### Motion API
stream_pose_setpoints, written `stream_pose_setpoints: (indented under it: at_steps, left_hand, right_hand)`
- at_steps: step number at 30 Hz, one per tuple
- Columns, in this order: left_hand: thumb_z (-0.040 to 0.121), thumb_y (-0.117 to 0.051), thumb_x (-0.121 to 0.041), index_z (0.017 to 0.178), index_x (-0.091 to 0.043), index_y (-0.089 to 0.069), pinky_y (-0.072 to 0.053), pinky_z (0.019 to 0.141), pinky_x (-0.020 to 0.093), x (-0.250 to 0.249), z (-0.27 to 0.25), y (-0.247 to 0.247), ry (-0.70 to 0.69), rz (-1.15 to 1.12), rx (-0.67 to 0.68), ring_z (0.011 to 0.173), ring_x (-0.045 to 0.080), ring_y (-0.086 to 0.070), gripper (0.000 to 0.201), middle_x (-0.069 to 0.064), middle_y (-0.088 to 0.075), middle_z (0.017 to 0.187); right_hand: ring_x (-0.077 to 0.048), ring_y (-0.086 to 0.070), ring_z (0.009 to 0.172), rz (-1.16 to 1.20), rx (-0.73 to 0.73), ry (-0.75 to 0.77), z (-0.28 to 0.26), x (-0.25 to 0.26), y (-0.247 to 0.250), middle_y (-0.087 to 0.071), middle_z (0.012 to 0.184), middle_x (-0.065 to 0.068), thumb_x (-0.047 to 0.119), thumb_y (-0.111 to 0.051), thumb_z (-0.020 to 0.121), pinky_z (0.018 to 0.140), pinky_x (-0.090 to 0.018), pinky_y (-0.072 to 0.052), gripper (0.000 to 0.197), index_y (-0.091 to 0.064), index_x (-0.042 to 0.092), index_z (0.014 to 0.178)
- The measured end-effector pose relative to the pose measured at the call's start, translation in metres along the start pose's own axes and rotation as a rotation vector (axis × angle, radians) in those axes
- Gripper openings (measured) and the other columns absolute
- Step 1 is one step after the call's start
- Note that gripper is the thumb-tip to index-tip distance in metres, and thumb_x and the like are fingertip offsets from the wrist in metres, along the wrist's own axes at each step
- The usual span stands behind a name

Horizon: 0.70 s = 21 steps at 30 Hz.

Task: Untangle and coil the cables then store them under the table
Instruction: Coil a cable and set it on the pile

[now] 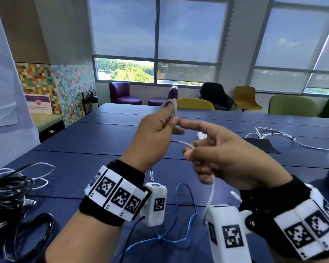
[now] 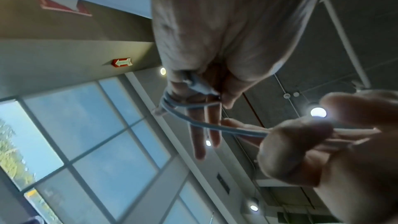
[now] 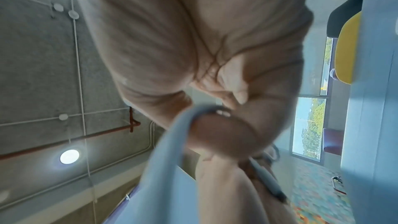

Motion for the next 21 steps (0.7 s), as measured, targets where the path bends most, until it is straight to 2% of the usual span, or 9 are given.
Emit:
stream_pose_setpoints:
  at_steps: [2,4,8,11,12,14,15,17,21]
  left_hand:
    - [0.102,-0.043,-0.006,0.127,-0.019,-0.057,-0.053,0.073,0.018,0.003,-0.001,-0.001,0.040,0.045,0.073,0.080,0.020,-0.071,0.032,0.014,-0.070,0.101]
    - [0.102,-0.043,-0.009,0.117,-0.008,-0.062,-0.055,0.074,0.028,0.004,-0.002,-0.003,0.091,0.170,0.164,0.071,0.021,-0.071,0.024,0.010,-0.071,0.090]
    - [0.101,-0.045,-0.021,0.092,0.003,-0.056,-0.050,0.061,0.025,-0.001,-0.007,-0.005,0.132,0.389,0.410,0.049,0.009,-0.060,0.028,0.007,-0.063,0.062]
    - [0.099,-0.051,-0.033,0.071,0.001,-0.053,-0.041,0.055,0.025,-0.002,-0.008,0.002,0.203,0.402,0.470,0.048,0.017,-0.052,0.044,0.000,-0.046,0.046]
    - [0.098,-0.054,-0.033,0.071,-0.001,-0.061,-0.043,0.056,0.025,-0.002,-0.008,0.005,0.254,0.317,0.434,0.047,0.020,-0.048,0.042,-0.004,-0.041,0.044]
    - [0.097,-0.055,-0.028,0.089,-0.003,-0.074,-0.057,0.069,0.035,-0.004,-0.006,0.011,0.342,0.021,0.319,0.042,0.014,-0.035,0.032,-0.005,-0.029,0.043]
    - [0.097,-0.054,-0.025,0.096,0.001,-0.073,-0.059,0.077,0.044,-0.006,-0.006,0.011,0.370,-0.152,0.280,0.040,0.010,-0.029,0.032,-0.004,-0.024,0.043]
    - [0.098,-0.048,-0.024,0.105,0.010,-0.066,-0.055,0.083,0.058,-0.011,-0.006,0.009,0.401,-0.480,0.249,0.037,0.008,-0.019,0.039,-0.004,-0.021,0.041]
    - [0.103,-0.037,-0.023,0.124,0.012,-0.052,-0.051,0.092,0.058,-0.015,-0.003,0.008,0.402,-0.894,0.242,0.036,0.003,-0.020,0.044,-0.007,-0.026,0.045]
  right_hand:
    - [-0.013,-0.033,0.043,0.042,-0.019,0.017,-0.003,0.004,0.010,-0.046,0.077,-0.017,-0.011,-0.058,0.087,0.040,-0.021,-0.033,0.054,-0.054,0.020,0.131]
    - [-0.014,-0.032,0.045,-0.004,-0.030,0.026,-0.004,0.005,0.019,-0.052,0.079,-0.020,-0.010,-0.061,0.085,0.041,-0.022,-0.031,0.053,-0.058,0.022,0.127]
    - [-0.019,-0.044,0.053,-0.297,-0.180,0.097,0.000,0.003,0.038,-0.069,0.081,-0.024,-0.005,-0.068,0.083,0.045,-0.024,-0.037,0.040,-0.067,0.025,0.110]
    - [-0.034,-0.057,0.065,-0.487,-0.407,0.189,0.003,-0.001,0.061,-0.074,0.076,-0.012,-0.001,-0.070,0.084,0.061,-0.043,-0.053,0.028,-0.075,0.026,0.092]
    - [-0.034,-0.059,0.065,-0.503,-0.470,0.221,0.003,-0.001,0.069,-0.074,0.076,-0.013,0.001,-0.071,0.083,0.064,-0.044,-0.054,0.025,-0.076,0.026,0.088]
    - [-0.023,-0.054,0.059,-0.472,-0.539,0.294,0.002,0.000,0.077,-0.073,0.077,-0.016,0.007,-0.074,0.083,0.056,-0.031,-0.047,0.019,-0.078,0.025,0.084]
    - [-0.018,-0.051,0.055,-0.419,-0.548,0.319,0.002,0.001,0.078,-0.073,0.076,-0.015,0.010,-0.074,0.084,0.052,-0.026,-0.044,0.015,-0.078,0.025,0.085]
    - [-0.015,-0.045,0.049,-0.316,-0.547,0.338,0.006,0.000,0.074,-0.072,0.071,-0.012,0.014,-0.072,0.086,0.047,-0.024,-0.041,0.012,-0.078,0.024,0.088]
    - [-0.019,-0.035,0.049,-0.381,-0.490,0.271,0.018,-0.011,0.057,-0.048,0.050,-0.002,0.017,-0.066,0.092,0.043,-0.025,-0.036,0.015,-0.077,0.023,0.099]
Point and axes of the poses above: each hand's wrist, its own z-axis towards the middle knuckle, its own y-axis out of the back of the hand, x = y × z, the point moved 3 cm from there along z, towards the middle knuckle
